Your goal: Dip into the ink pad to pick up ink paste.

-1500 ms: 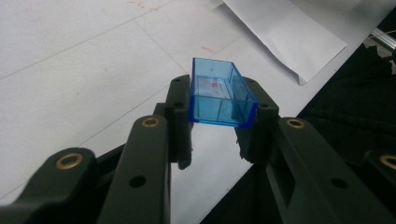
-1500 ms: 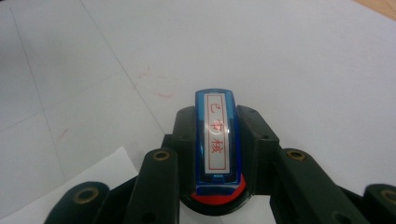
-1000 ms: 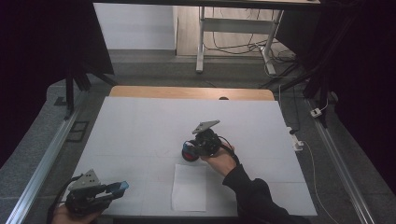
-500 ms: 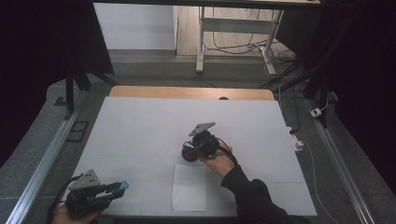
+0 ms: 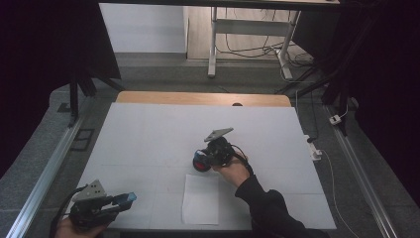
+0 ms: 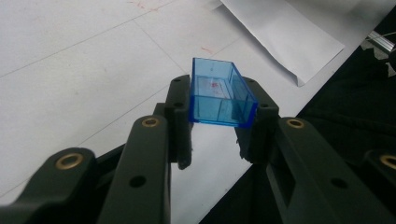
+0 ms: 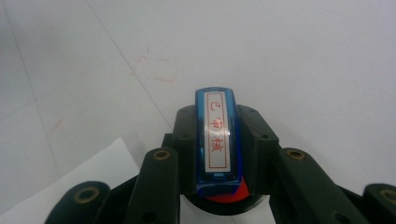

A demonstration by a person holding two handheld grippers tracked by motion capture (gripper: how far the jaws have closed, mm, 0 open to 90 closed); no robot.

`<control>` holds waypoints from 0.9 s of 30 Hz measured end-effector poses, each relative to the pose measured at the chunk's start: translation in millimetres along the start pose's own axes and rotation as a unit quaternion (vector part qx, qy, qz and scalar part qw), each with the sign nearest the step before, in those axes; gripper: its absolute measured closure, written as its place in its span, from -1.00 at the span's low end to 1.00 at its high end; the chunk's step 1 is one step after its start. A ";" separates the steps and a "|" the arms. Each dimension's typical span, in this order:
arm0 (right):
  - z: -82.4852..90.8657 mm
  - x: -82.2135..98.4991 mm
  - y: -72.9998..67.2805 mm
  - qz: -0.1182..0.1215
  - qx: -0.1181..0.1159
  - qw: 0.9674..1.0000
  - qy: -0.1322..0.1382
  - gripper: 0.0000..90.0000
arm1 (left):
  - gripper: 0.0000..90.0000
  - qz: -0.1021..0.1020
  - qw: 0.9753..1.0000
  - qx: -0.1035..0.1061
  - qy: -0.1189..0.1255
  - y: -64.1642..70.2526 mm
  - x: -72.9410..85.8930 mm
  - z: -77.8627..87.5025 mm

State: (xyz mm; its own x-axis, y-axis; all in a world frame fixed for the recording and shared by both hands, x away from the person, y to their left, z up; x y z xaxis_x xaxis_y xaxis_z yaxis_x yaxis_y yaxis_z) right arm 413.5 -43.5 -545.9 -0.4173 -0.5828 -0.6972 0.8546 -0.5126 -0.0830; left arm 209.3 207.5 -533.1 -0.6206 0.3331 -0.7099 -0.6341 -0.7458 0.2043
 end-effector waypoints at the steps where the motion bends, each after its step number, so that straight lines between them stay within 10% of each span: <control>1: 0.3 0.5 1.4 -0.005 -0.005 1.000 0.002 0.57 | 0.51 0.001 1.000 0.000 0.001 -0.2 0.0 0.1; 27: 0.4 -0.2 -3.7 0.030 0.012 0.999 -0.002 0.56 | 0.51 0.012 1.000 -0.001 0.000 -2.6 0.0 0.0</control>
State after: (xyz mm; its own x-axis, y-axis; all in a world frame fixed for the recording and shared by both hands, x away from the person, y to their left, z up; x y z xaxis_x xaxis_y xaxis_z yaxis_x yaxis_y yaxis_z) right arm 410.2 -41.7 -545.3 -0.3669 -0.6157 -0.6973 0.8703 -0.4920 -0.0234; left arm 210.9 209.5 -533.6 -0.6356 0.3153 -0.7046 -0.6177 -0.7552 0.2193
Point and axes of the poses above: each handheld gripper's, and its own axes: z roughly backward along the jaws, x roughly out of its underside, y roughly to its right, the point moved 8 cm from there along -z, roughly forward along the jaws
